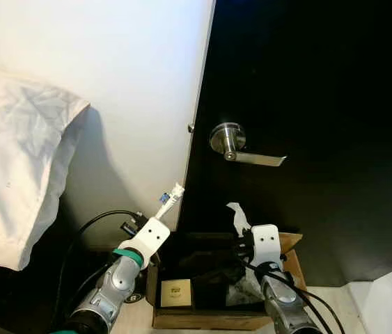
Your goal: Clean up the room
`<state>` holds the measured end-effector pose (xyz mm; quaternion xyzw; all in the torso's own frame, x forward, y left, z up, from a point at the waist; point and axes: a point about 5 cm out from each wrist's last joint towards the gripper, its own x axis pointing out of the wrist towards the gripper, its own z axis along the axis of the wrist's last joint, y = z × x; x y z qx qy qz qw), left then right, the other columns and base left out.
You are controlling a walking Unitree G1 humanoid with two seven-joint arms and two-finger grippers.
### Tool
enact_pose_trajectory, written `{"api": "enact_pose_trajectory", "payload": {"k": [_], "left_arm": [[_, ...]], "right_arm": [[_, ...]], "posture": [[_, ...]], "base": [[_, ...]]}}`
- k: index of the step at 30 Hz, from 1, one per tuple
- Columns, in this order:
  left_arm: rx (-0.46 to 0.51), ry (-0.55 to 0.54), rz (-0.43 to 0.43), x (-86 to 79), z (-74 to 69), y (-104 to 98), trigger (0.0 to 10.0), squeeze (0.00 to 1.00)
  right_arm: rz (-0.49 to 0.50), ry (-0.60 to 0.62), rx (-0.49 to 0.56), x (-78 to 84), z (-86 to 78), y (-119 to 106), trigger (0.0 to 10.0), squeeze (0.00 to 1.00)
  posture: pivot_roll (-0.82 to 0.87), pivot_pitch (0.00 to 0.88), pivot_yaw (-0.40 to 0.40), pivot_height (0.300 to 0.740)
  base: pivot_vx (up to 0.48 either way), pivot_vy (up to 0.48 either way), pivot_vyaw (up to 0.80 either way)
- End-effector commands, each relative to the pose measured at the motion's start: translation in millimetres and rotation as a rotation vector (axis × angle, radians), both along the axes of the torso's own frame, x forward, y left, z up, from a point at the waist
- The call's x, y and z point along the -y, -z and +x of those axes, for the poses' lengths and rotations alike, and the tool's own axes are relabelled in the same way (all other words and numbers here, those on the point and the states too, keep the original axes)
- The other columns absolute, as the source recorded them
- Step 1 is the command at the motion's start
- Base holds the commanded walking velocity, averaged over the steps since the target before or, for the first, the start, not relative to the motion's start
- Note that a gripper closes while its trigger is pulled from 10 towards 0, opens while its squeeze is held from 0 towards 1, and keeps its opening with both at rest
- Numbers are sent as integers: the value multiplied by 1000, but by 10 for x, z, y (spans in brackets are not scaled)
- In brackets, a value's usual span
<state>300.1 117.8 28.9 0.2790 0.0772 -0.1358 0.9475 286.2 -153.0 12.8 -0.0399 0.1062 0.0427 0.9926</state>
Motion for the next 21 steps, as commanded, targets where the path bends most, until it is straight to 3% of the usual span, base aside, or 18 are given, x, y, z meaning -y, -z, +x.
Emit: {"api": "enact_pose_trajectory", "payload": {"k": [1,7,13,15,16,21], "left_arm": [[-60,-6,51,-13,-36,106,10000,1000],[-102,-32,64,-64,-53,171,10000,1000],[-138,-60,19,-103,-76,212,10000,1000],[-126,-24,98,-104,-92,230,10000,1000],[-123,-13,121,-102,-98,238,10000,0],[-128,7,128,-84,-108,253,10000,0]], "right_arm": [[4,15,-32,23,-47,61,10000,0],[3,12,-31,22,-43,57,10000,0],[-4,9,-29,40,-43,54,10000,0],[-6,7,-30,47,-39,52,10000,0],[-7,7,-30,48,-37,51,10000,0],[-7,4,-28,46,-32,46,10000,0]], "posture": [[40,0,-5,740],[35,0,-6,740],[35,0,-6,740],[36,0,-12,740],[36,0,-12,740],[36,0,-12,740]], "base": [[0,0,0],[0,0,0],[0,0,0],[0,0,0],[0,0,0],[0,0,0]]}}
